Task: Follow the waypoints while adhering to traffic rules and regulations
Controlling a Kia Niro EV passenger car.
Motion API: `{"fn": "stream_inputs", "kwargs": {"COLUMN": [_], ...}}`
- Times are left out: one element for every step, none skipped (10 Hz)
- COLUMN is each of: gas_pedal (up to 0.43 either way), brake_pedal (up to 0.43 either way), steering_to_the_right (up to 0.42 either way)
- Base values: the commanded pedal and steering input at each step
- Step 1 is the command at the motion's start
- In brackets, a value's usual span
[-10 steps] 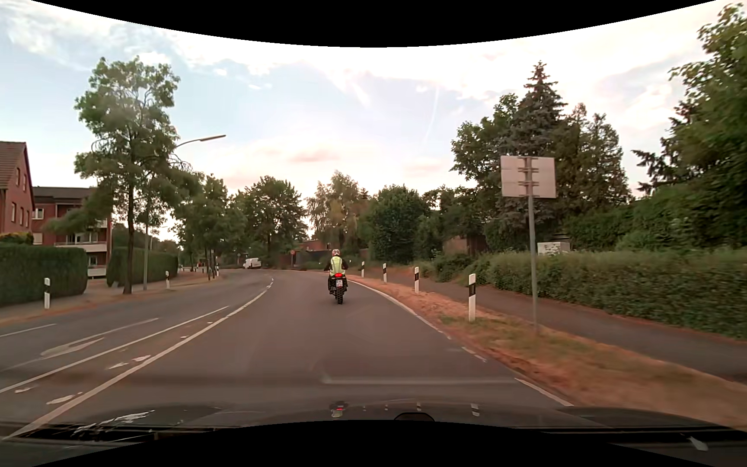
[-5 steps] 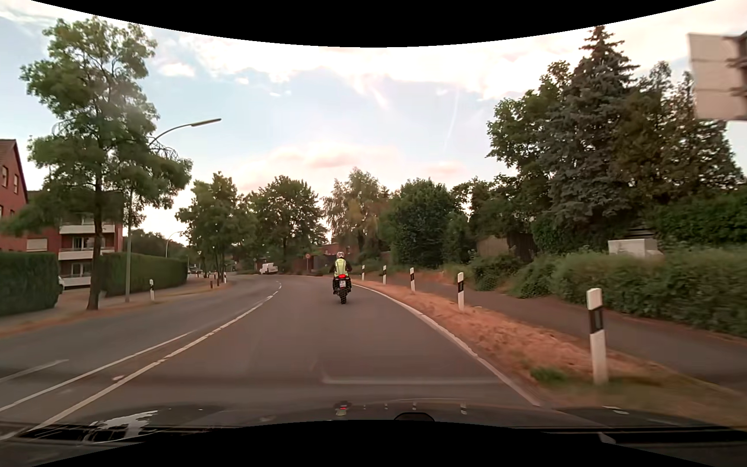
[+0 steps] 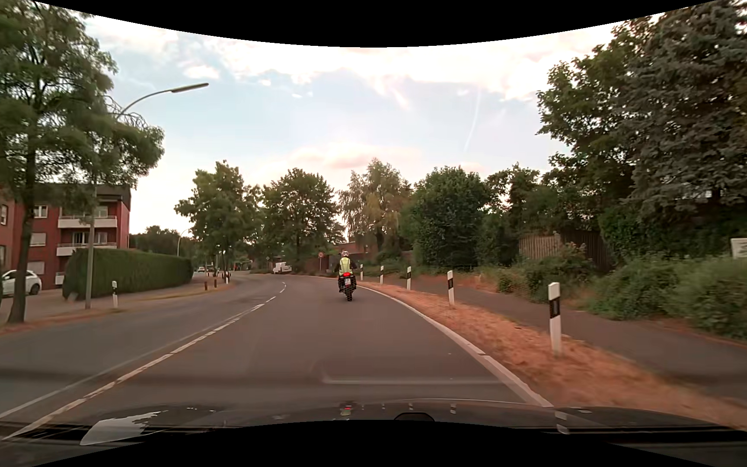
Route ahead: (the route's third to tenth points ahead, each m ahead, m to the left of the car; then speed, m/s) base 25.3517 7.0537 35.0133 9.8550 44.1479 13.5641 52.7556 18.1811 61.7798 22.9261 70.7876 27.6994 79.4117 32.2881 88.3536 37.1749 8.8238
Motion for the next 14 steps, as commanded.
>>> {"fn": "stream_inputs", "kwargs": {"gas_pedal": [0.220, 0.220, 0.209, 0.209, 0.209, 0.197, 0.197, 0.197, 0.197, 0.189, 0.189, 0.189, 0.189, 0.189], "brake_pedal": [0.000, 0.000, 0.000, 0.000, 0.000, 0.000, 0.000, 0.000, 0.000, 0.000, 0.000, 0.000, 0.000, 0.000], "steering_to_the_right": [-0.048, -0.048, -0.047, -0.047, -0.048, -0.048, -0.049, -0.052, -0.055, -0.059, -0.061, -0.061, -0.061, -0.061]}}
